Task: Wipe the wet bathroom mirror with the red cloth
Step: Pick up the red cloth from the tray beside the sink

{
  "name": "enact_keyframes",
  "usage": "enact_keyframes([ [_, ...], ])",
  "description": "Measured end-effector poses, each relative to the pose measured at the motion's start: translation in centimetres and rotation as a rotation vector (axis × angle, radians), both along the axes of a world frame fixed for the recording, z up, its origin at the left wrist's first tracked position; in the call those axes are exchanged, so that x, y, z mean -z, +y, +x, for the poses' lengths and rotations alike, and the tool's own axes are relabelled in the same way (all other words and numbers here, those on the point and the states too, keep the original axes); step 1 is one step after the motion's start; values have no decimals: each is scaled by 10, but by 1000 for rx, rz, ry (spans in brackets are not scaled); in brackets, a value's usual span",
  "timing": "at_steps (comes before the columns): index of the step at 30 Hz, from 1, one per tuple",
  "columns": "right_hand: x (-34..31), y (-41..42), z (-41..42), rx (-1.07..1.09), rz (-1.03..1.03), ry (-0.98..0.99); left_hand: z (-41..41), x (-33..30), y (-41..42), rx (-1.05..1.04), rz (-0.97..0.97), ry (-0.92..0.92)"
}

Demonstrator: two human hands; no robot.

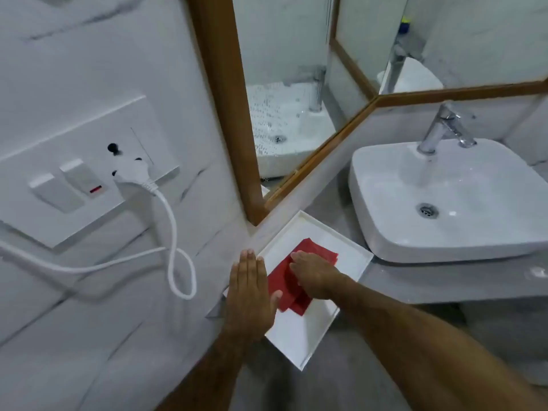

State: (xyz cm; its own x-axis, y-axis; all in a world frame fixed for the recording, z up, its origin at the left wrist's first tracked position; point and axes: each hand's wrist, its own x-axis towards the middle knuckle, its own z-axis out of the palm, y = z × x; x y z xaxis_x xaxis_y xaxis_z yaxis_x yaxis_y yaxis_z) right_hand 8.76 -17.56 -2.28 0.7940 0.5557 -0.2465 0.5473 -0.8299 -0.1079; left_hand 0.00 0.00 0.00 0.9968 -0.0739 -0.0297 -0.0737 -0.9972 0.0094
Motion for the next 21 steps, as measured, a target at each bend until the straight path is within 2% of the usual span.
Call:
enact_keyframes([
  [3, 25, 18, 20, 81, 82, 36, 14, 21, 9, -6, 35, 21],
  [9, 32, 30, 39, 24, -187, 38, 41, 31, 9, 90, 69, -70],
  [13, 7, 13, 50, 182, -169, 528, 47, 20, -1, 61, 84, -59],
  [16, -19, -16, 54, 359, 31, 746, 46, 4, -7, 70, 101, -100],
  [17, -23, -25, 48, 479, 181, 861, 44, -3, -5, 82, 125, -121],
  [21, -64, -74, 38, 986, 1067, 1319, 50, -70, -10, 95, 156, -250],
])
